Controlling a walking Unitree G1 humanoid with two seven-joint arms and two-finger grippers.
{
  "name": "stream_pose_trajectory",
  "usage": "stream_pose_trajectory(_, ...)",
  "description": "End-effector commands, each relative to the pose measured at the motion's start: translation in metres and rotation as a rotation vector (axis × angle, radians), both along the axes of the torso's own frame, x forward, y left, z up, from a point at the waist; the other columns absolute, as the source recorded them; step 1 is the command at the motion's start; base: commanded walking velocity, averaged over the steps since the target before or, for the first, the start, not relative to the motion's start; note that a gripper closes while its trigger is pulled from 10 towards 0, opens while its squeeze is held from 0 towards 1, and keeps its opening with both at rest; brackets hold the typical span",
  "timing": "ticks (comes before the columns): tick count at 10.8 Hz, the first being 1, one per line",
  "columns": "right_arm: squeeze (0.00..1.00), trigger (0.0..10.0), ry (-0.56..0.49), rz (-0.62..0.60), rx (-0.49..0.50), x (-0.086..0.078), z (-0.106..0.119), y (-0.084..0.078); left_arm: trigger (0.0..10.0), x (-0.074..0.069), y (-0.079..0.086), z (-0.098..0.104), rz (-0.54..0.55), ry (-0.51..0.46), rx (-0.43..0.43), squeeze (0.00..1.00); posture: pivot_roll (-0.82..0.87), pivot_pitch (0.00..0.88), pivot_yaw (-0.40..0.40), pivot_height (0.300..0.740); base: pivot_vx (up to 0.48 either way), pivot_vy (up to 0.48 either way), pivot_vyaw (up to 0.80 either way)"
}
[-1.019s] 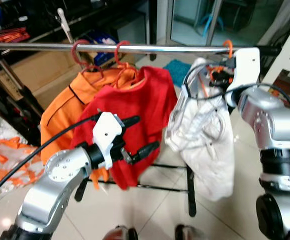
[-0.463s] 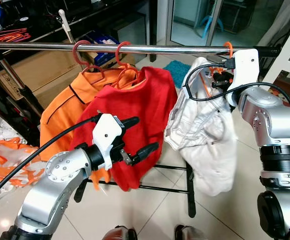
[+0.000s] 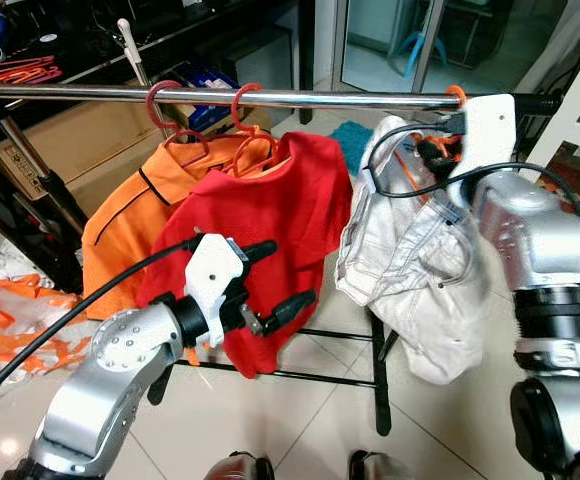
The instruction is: Hang hanger
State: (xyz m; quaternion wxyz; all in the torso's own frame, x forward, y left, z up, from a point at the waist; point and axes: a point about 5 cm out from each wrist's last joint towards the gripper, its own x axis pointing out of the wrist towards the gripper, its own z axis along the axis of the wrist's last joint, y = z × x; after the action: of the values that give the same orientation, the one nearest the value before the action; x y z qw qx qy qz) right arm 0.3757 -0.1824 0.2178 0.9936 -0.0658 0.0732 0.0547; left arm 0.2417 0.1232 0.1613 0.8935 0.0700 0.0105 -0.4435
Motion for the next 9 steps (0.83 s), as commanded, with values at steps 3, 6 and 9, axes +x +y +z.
stream_pose_trajectory(3, 0.0, 10.0, -0.057, 0.035, -0.01, 0.009, 0.004, 0.013, 10.0, -0.002, 0.001, 0.004, 0.008, -0.026, 0.013, 0.0, -0.02, 0.076, 0.053, 0.74, 0.0, 0.0, 0.0)
stream_pose_trajectory(6, 0.0, 4.7, -0.109, 0.04, 0.04, 0.013, 0.007, 0.014, 10.0, -0.003, 0.001, 0.003, 0.007, -0.025, 0.015, 0.0, -0.02, 0.073, 0.055, 0.74, 0.0, 0.0, 0.0)
stream_pose_trajectory(9, 0.0, 0.0, -0.062, 0.037, 0.02, 0.017, -0.005, 0.014, 10.0, -0.002, 0.002, 0.004, 0.011, -0.027, 0.018, 0.0, -0.01, 0.075, 0.054, 0.74, 0.0, 0.0, 0.0)
